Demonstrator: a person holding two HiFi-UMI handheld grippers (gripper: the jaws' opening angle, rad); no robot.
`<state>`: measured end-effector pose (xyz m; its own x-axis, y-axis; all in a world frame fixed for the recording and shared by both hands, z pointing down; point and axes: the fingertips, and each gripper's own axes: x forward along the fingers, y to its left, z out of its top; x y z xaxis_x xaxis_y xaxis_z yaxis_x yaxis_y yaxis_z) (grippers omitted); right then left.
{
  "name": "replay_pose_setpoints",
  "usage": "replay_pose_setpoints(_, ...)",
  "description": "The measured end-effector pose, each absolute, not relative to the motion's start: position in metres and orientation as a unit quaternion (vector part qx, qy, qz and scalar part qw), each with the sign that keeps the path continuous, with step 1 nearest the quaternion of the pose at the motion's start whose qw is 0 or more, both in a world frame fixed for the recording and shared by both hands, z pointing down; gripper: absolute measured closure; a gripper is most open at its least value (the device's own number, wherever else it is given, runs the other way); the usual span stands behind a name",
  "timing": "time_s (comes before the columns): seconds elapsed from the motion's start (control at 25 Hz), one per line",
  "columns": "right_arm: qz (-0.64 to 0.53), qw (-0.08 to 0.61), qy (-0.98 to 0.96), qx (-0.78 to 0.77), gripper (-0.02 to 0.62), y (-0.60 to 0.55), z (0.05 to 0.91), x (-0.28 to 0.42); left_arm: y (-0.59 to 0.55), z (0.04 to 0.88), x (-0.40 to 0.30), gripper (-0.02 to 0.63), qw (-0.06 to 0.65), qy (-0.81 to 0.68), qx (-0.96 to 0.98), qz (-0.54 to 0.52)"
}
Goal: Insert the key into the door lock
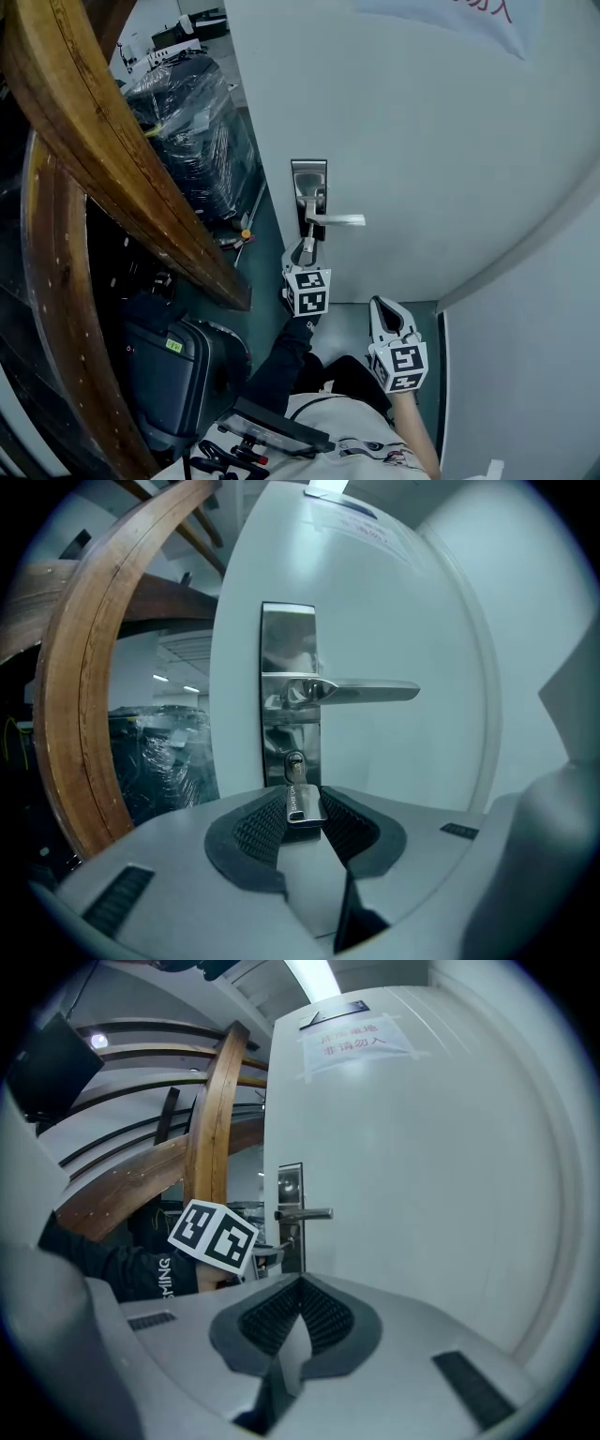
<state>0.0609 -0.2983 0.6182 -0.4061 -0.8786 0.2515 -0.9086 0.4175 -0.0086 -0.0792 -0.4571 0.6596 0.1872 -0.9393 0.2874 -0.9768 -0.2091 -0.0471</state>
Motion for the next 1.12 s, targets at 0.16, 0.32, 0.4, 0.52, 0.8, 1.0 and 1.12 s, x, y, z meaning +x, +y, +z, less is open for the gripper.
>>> replay_pose_setpoints(0.16, 0.075, 0.103, -0.837, 0.533, 0.589, -0.298, 0.619, 0.059, -0.461, 0.658, -0.081, 0.488, 0.072, -0.626, 0.766, 0.129)
replay_pose_setpoints(0.32, 0.080, 0.103, -0.836, 0.534, 0.589, -0.298, 0.624, 0.062, -0.464, 0.656, -0.080, 0.488, 0.077, -0.627, 0.764, 0.129)
replay_pose_setpoints(0.4, 0.082, 0.102, -0.835, 0.534, 0.589, -0.298, 0.623, 0.063, -0.466, 0.654, -0.079, 0.488, 0.083, -0.629, 0.762, 0.131)
replay_pose_setpoints(0.52, 0.084, 0.100, -0.834, 0.536, 0.589, -0.300, 0.618, 0.065, -0.468, 0.652, -0.079, 0.488, 0.092, -0.633, 0.757, 0.134)
replay_pose_setpoints(0.8, 0.092, 0.097, -0.829, 0.543, 0.589, -0.308, 0.624, 0.074, -0.477, 0.654, -0.077, 0.488, 0.094, -0.644, 0.747, 0.135)
replay_pose_setpoints(1.0, 0.100, 0.096, -0.826, 0.547, 0.589, -0.310, 0.632, 0.081, -0.491, 0.658, -0.077, 0.488, 0.092, -0.647, 0.744, 0.138)
replay_pose_setpoints(1.12, 0.104, 0.095, -0.822, 0.552, 0.589, -0.308, 0.635, 0.087, -0.500, 0.659, -0.077, 0.488, 0.091, -0.649, 0.741, 0.145)
